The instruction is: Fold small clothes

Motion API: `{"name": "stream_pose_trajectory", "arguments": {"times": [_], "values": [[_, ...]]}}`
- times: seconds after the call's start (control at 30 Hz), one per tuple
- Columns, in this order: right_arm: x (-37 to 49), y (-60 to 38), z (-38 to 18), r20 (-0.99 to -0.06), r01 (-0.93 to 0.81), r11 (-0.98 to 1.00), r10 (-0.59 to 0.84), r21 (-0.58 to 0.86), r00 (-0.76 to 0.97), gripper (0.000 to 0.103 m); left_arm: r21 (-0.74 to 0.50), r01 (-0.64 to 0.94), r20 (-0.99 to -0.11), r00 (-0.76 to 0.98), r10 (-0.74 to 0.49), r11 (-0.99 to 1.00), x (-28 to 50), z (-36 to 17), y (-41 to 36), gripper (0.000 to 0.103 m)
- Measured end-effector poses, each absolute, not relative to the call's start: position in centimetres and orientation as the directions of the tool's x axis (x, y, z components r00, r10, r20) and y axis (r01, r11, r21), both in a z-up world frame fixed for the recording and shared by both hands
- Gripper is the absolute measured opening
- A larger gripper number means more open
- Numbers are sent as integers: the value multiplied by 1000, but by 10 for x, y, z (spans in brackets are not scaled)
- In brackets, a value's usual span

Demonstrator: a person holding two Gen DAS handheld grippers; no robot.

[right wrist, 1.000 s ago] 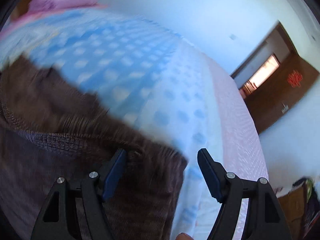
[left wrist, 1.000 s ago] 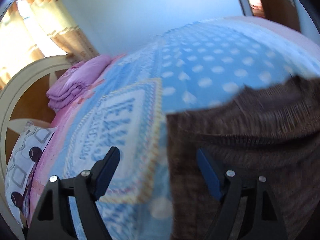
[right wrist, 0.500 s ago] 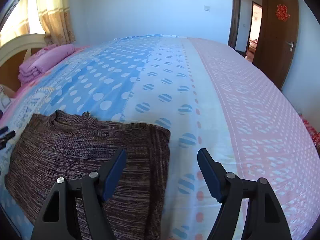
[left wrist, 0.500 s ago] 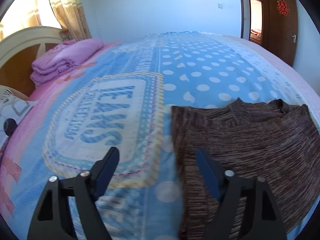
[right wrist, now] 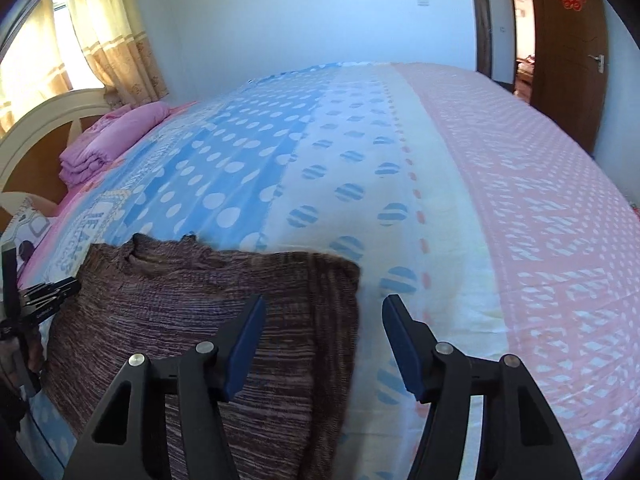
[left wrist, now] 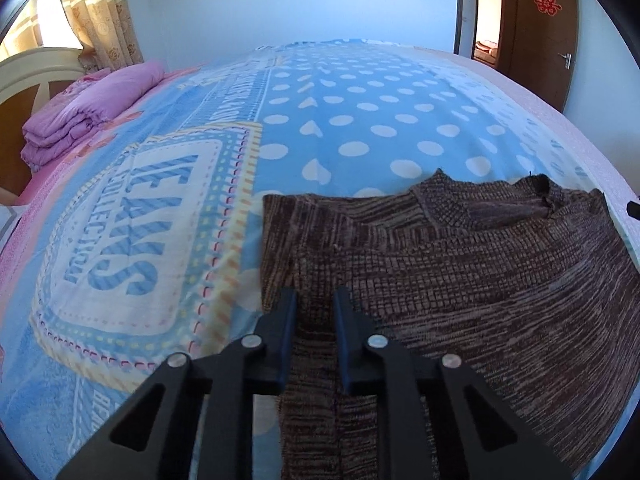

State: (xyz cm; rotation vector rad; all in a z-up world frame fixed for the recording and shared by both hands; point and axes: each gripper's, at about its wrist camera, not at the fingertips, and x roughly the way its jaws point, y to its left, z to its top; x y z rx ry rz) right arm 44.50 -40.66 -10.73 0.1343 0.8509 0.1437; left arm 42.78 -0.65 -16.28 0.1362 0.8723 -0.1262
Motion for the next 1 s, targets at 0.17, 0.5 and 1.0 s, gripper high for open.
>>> {"name": "stream_pose_trajectory", "arguments": {"times": [0.17,0.5,1.0], "values": [[463,-386,-126,-782,-98,980,198,173,591,61,42,163,-768,637,-73,986,427,-162,-1,5],[454,-365,-116,-753,-129,989,139,72,643,4,-48,166,-724,674,-149,985,419,-146,17,5],[442,-380,-75,-629,-45,996,83,75,773,4,-46,88,-649,754,-97,995,430,-123,18,4]]}}
